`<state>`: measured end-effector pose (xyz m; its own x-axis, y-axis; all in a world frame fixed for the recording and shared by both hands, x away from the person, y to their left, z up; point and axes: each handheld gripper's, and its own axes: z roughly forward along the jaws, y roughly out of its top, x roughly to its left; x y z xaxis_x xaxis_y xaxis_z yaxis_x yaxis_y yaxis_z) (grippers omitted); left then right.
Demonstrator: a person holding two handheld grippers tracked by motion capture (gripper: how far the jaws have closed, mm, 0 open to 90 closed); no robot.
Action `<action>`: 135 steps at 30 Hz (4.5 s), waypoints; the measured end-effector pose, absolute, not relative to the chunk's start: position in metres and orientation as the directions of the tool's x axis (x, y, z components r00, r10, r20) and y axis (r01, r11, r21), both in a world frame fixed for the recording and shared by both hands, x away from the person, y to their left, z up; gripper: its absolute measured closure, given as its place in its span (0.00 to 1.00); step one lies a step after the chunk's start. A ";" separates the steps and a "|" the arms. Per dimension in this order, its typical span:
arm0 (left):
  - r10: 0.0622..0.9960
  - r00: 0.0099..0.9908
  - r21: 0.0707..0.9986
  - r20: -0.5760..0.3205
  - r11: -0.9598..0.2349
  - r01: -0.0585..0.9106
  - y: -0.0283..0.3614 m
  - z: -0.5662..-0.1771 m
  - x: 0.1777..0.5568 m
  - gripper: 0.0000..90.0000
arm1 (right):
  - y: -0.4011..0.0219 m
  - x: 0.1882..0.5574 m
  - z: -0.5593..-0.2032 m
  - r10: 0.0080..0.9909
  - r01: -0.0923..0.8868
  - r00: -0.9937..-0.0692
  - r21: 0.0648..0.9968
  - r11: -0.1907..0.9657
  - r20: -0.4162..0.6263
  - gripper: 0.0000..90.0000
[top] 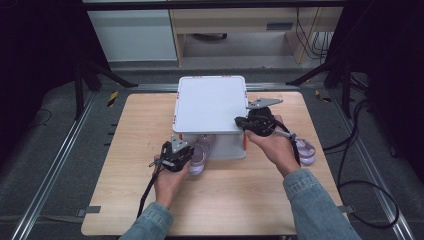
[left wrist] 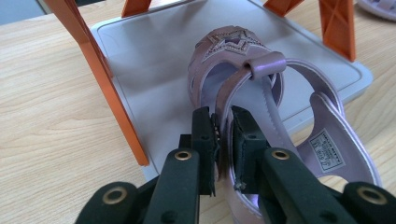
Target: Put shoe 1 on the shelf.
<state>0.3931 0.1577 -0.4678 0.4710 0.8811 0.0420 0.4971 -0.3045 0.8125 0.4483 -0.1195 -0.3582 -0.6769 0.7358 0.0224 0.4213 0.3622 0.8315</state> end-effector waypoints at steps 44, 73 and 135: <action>0.824 0.567 0.826 0.002 -0.321 0.464 0.179 -0.437 0.360 0.94 | -0.117 0.448 -0.359 0.742 0.410 -0.670 0.832 0.374 -0.003 0.95; 0.728 0.681 0.702 0.073 -0.523 0.484 0.160 -0.492 0.340 0.99 | -0.118 0.447 -0.360 0.740 0.403 -0.672 0.839 0.367 -0.001 0.95; 0.778 0.621 0.725 0.095 -0.481 0.492 0.136 -0.496 0.411 0.99 | -0.119 0.448 -0.362 0.738 0.393 -0.675 0.848 0.356 0.003 0.95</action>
